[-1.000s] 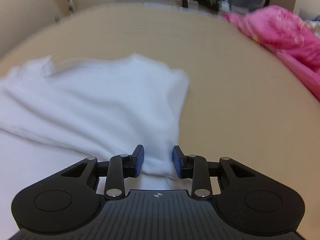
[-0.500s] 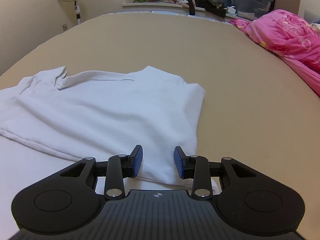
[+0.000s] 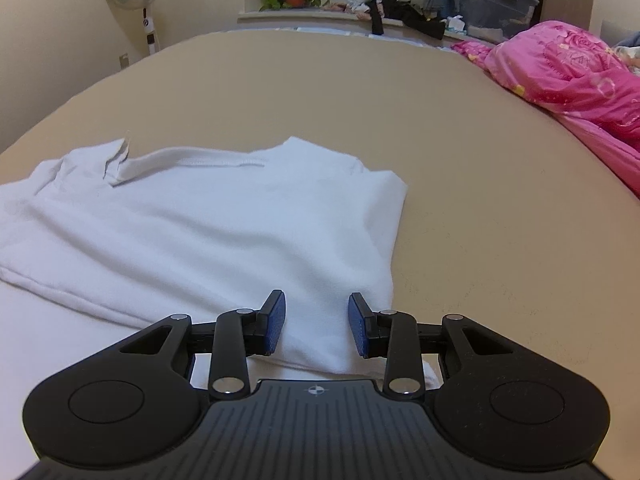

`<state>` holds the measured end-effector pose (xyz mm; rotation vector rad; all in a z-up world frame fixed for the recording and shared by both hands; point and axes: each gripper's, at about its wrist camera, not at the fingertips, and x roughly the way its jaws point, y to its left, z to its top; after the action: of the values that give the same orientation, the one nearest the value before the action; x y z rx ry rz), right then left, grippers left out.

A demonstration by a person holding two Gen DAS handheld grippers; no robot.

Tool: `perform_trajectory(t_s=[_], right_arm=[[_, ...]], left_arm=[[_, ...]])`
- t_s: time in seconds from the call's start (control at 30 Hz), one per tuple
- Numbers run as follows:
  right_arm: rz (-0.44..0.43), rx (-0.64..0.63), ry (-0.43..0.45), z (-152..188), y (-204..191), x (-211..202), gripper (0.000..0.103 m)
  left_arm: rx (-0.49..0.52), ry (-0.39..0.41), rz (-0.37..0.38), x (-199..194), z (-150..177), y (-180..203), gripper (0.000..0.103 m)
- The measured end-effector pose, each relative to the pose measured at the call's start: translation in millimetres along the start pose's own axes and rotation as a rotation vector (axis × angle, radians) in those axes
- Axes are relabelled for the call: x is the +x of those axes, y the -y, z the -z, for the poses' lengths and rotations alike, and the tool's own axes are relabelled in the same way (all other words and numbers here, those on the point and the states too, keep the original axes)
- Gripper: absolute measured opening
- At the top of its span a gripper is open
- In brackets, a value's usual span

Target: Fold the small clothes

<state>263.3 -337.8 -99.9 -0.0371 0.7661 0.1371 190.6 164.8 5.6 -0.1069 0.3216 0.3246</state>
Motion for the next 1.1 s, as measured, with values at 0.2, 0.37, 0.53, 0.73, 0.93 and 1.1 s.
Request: perform_trajectory(t_s=[0.2,0.37,0.53,0.73,0.93,1.1], right_arm=[[-0.099,0.102,0.072,-2.1,0.4,-11.8,0.036],[-0.171,0.246,0.040,-0.1,10.4,-7.9,0.035],[-0.250,0.328,0.017,2.3,9.2,-0.8,0.035],[-0.329,0.203,0.094,-9.8,-42.3,-7.9,0.042],[-0.228,-0.082,0.035,-25.2,-128.7,24.2,0.048],[-0.139,0.098,0.170,-50.4,-95.3,-1.2,0.004]], left_arm=[[0.161,-0.190,0.791,-46.9,21.9,127.5,0.021],[0.097,-0.270,0.626,-15.1,22.4,97.1,0.024],[0.014,-0.437,0.312,38.5,28.7,46.1,0.024],[-0.037,-0.461,0.274,55.9,22.1,38.5,0.024],[0.047,-0.429,0.307,42.2,22.7,55.0,0.024],[0.061,-0.420,0.324,45.1,25.7,58.5,0.024]])
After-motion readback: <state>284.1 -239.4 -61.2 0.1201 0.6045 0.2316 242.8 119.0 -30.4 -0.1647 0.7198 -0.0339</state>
